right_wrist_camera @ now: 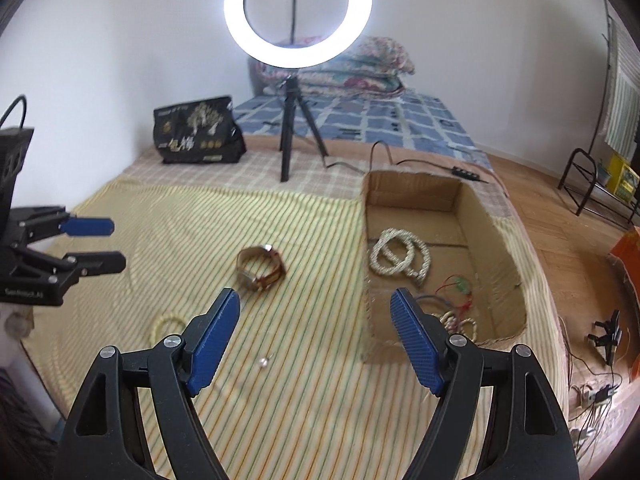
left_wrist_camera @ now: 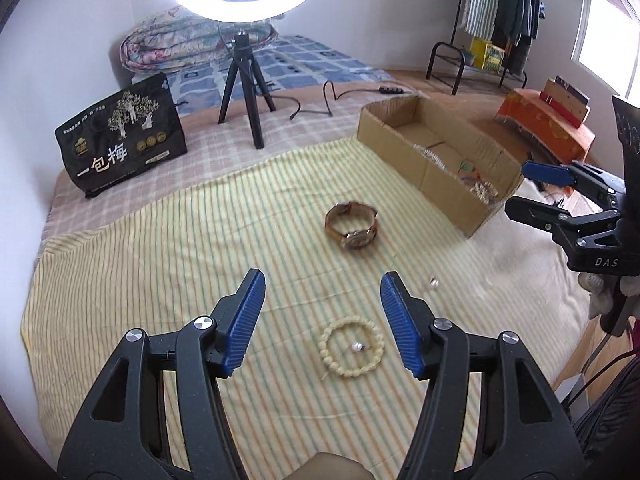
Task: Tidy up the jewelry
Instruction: 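Move the left tool toward the beige bead bracelet while the right tool approaches the pearl earring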
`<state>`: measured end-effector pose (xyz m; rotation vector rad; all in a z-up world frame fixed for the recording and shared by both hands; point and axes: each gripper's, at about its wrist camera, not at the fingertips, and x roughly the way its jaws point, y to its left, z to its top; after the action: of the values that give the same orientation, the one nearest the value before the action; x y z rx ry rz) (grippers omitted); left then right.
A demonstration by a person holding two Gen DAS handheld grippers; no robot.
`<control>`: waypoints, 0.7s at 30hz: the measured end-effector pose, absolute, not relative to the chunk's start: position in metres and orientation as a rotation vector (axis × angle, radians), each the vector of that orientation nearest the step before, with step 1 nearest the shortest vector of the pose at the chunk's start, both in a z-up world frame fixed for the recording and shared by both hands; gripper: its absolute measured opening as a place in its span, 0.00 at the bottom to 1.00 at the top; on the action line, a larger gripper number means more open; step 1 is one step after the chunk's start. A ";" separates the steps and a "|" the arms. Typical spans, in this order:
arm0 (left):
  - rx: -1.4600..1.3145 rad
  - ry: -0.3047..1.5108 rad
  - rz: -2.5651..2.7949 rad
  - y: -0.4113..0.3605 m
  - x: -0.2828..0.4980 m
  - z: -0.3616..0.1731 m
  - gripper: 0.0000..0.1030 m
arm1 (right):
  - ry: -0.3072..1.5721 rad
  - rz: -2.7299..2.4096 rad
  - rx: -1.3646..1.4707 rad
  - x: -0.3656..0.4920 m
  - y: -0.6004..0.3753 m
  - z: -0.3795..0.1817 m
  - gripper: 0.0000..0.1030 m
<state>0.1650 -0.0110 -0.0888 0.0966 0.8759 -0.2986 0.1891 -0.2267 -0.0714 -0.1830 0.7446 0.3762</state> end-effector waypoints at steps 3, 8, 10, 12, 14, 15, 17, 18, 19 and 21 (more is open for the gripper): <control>0.104 0.907 -0.293 -0.007 0.163 -0.099 0.60 | 0.780 0.391 -0.217 0.186 -0.221 -0.084 0.75; 0.079 0.978 -0.290 -0.002 0.162 -0.118 0.60 | 0.856 0.409 -0.236 0.185 -0.215 -0.107 0.75; 0.074 0.998 -0.298 -0.002 0.161 -0.125 0.60 | 0.879 0.416 -0.240 0.184 -0.213 -0.114 0.75; 0.081 0.997 -0.317 -0.003 0.158 -0.129 0.51 | 0.896 0.424 -0.250 0.183 -0.211 -0.121 0.71; 0.088 1.007 -0.339 -0.006 0.155 -0.134 0.36 | 0.924 0.447 -0.253 0.182 -0.207 -0.127 0.59; 0.084 1.017 -0.358 -0.008 0.154 -0.137 0.30 | 0.939 0.462 -0.252 0.181 -0.205 -0.130 0.54; 0.084 1.039 -0.388 -0.013 0.153 -0.144 0.30 | 0.957 0.482 -0.255 0.181 -0.202 -0.136 0.51; 0.093 1.046 -0.399 -0.016 0.151 -0.148 0.26 | 0.961 0.485 -0.257 0.180 -0.201 -0.138 0.48; 0.105 1.054 -0.413 -0.020 0.149 -0.152 0.24 | 0.967 0.488 -0.260 0.180 -0.200 -0.141 0.45; 0.125 1.063 -0.431 -0.027 0.146 -0.158 0.22 | 0.981 0.501 -0.258 0.180 -0.198 -0.146 0.37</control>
<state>0.1462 -0.0265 -0.1576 0.1254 1.0628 -0.4311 0.1801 -0.1980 -0.1461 -0.2576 0.9811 0.5005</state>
